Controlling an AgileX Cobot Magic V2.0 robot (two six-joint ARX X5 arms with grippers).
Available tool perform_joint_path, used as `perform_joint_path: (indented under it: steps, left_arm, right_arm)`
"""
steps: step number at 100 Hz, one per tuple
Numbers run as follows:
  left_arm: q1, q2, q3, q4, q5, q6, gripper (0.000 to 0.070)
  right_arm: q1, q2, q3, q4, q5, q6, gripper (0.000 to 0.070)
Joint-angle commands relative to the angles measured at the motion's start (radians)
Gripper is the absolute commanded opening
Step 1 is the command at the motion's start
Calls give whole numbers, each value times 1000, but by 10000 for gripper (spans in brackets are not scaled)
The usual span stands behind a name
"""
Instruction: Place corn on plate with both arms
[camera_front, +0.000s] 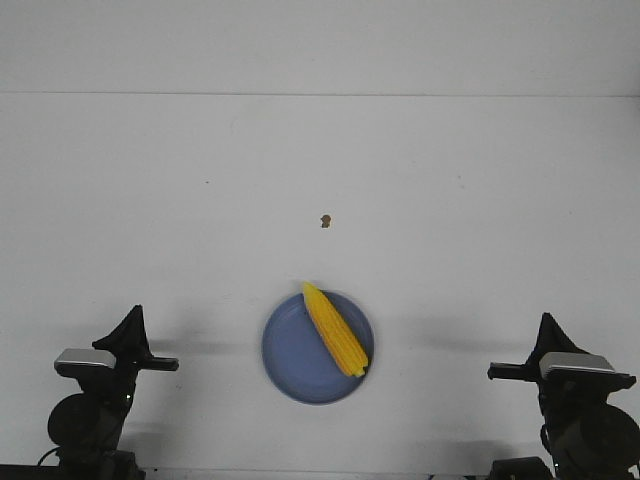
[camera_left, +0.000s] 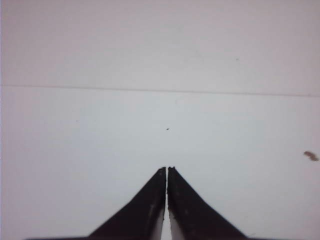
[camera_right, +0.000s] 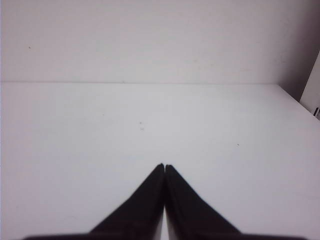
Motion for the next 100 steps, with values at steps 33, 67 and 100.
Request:
perform_joint_path:
  steps: [33, 67, 100]
  left_arm:
    - [11, -2, -91, 174, -6, 13, 15]
    - [11, -2, -90, 175, -6, 9, 15]
    - [11, -2, -90, 175, -6, 9, 15]
  right_arm:
    - [0, 4, 11, 10, 1, -4, 0]
    - [0, 4, 11, 10, 1, -4, 0]
    - [0, 4, 11, 10, 1, -4, 0]
